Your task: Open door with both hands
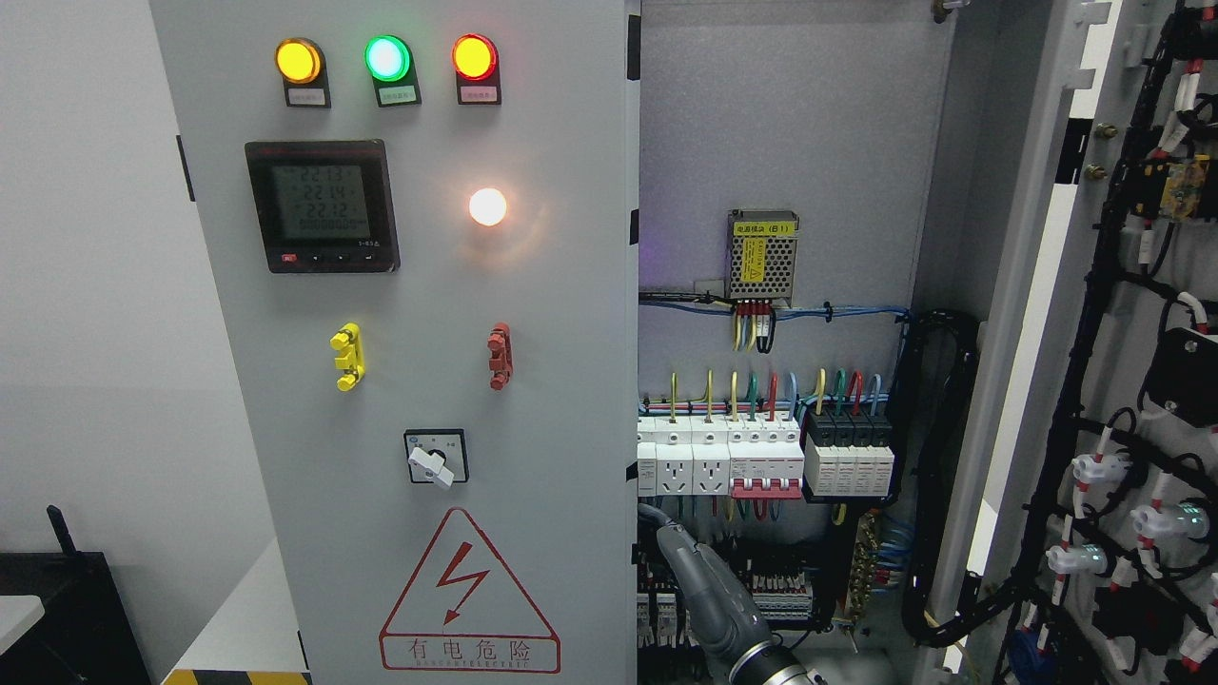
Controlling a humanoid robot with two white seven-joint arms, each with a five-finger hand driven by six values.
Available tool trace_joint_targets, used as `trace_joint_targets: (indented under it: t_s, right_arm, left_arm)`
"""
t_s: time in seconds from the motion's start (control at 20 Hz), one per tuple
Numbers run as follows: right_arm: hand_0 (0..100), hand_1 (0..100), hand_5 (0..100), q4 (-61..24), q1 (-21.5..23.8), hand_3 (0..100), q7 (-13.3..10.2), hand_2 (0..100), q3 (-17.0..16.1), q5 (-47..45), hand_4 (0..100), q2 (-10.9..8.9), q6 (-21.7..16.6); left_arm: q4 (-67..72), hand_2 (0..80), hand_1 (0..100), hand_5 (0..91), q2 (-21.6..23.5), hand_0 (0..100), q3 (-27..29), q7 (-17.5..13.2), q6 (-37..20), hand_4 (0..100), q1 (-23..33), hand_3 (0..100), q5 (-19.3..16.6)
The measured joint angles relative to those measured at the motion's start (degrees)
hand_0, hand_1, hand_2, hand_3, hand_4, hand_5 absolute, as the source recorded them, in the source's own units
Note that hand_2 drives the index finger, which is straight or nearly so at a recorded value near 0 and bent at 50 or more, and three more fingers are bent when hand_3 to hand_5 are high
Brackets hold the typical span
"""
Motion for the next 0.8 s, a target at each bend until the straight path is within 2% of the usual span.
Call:
trace_joint_targets:
  t_s: [0.35, 0.8]
  right_arm:
    - [38, 0, 0, 0.7, -1.0, 0, 0.5, 0, 0.1, -0.2, 0, -0.08, 0.0]
    - [38, 0, 0, 1.5, -1.9, 0, 2.2, 0, 0.2, -0.5, 0, -0.17, 0.0]
  left_arm:
    - [0.0, 0.0, 0, 0.0, 0.0, 0, 0.0, 0.0, 0.0, 0, 0.0, 0, 0.0]
    - [0.0, 0.0, 0, 0.0, 0.0, 0, 0.0, 0.0, 0.0, 0, 0.0, 0, 0.0]
